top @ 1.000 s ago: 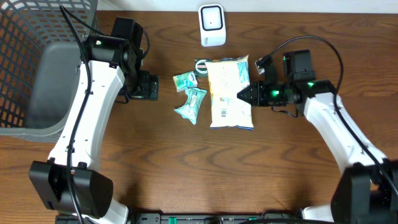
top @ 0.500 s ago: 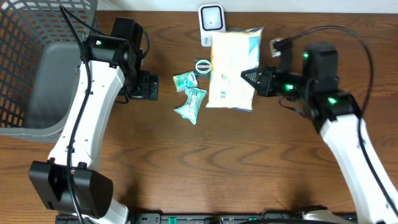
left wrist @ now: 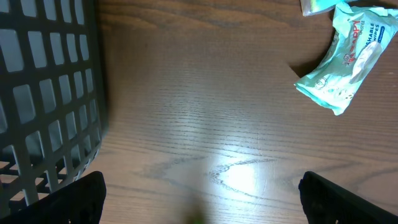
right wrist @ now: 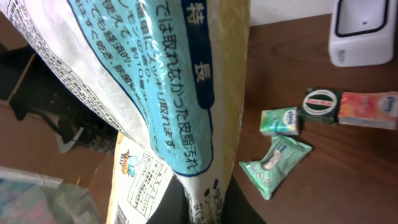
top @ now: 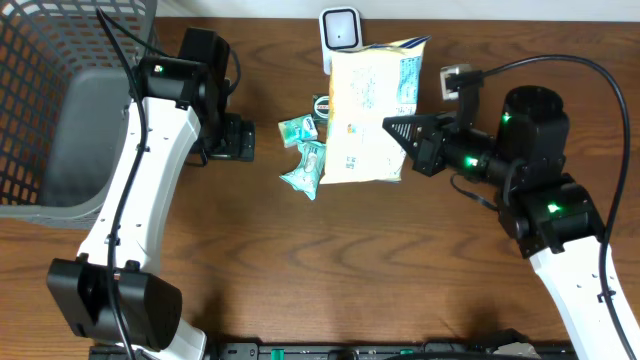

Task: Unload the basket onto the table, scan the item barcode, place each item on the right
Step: 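Hold the snack bag barcode up in front of the scanner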

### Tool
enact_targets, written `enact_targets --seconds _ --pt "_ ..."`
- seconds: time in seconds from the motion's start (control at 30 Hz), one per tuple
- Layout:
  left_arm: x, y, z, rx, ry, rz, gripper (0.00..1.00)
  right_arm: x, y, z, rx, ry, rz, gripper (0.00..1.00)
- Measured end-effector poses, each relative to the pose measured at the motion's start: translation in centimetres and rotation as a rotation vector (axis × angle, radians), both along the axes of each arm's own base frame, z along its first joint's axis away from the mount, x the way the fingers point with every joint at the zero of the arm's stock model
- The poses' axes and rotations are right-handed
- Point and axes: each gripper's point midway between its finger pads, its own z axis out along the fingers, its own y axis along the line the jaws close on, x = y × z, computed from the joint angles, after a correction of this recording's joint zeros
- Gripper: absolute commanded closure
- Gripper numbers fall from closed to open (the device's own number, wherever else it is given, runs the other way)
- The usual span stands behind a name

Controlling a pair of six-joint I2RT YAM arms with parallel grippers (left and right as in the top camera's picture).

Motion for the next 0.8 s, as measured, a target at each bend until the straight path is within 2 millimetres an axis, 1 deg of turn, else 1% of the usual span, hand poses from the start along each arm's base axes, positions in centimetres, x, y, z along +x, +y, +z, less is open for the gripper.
enact_targets --seconds 0.27,0.8 --pt "0.00 0.00 0.00 0.000 0.000 0.000 0.02 -0.48 0.77 0.03 0.001 0.000 0.024 0.99" --pt "0.00 0.00 0.00 0.000 0.000 0.000 0.02 -0.46 0.78 0.00 0.001 0.002 0.023 0.99"
